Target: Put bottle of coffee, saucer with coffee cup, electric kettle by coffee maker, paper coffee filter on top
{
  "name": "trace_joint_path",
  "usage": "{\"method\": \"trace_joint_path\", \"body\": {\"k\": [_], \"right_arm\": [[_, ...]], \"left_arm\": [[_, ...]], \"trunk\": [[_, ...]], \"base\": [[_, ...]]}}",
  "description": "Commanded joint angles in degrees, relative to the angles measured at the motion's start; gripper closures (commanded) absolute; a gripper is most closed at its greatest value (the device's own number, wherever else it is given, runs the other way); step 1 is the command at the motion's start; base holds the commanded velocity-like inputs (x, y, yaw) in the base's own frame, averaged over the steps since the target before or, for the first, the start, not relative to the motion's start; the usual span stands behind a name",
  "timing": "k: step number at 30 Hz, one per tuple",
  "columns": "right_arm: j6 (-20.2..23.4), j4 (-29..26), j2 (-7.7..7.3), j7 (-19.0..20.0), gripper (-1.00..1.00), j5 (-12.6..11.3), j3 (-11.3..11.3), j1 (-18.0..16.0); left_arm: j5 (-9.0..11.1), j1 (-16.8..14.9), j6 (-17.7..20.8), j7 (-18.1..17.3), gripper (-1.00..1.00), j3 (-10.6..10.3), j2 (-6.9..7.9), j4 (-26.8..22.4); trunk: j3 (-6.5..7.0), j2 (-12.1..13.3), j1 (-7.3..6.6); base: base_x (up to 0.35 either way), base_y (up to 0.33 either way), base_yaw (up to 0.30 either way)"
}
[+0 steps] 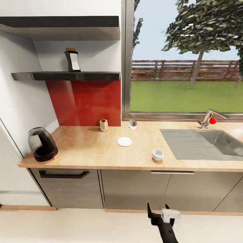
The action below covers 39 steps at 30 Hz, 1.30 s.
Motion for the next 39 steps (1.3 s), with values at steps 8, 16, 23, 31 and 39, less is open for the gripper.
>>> {"method": "trace_joint_path", "body": {"k": [8,16,23,31,39], "right_arm": [[5.2,-12.5,3.21,-1.8,-1.0,0.0,0.0,-5.9],[32.1,-8.0,3.21,-13.4,-1.0,-0.2,10.5,-36.2],[43.3,12.1,3.21,-15.4,-1.0,-0.2,11.2,-59.2],[44.7,15.4,3.21,-15.4,-1.0,-0.1,10.8,-61.3],[44.5,20.1,3.21,-15.4,-1.0,-0.1,10.9,-61.2]], "left_arm": [[0.1,0.0,3.3,-0.1,-1.0,0.2,0.08,0.1],[-1.6,0.0,3.9,-0.1,-1.0,0.0,0.15,0.0],[-2.3,0.0,4.0,0.1,-1.0,0.0,0.12,0.2],[-2.2,0.6,4.2,0.1,-1.0,0.1,0.2,0.4],[-2.1,1.8,4.4,0.2,-1.0,0.1,0.29,1.0]], "trunk": [[-0.13,-0.1,0.03],[-0.13,-0.1,0.03],[-0.13,-0.1,0.03],[-0.13,-0.1,0.03],[-0.13,-0.1,0.03]], "base": [[0.0,0.0,0.0],[0.0,0.0,0.0],[0.0,0.0,0.0],[0.055,0.0,0.0],[0.312,0.0,0.0]]}}
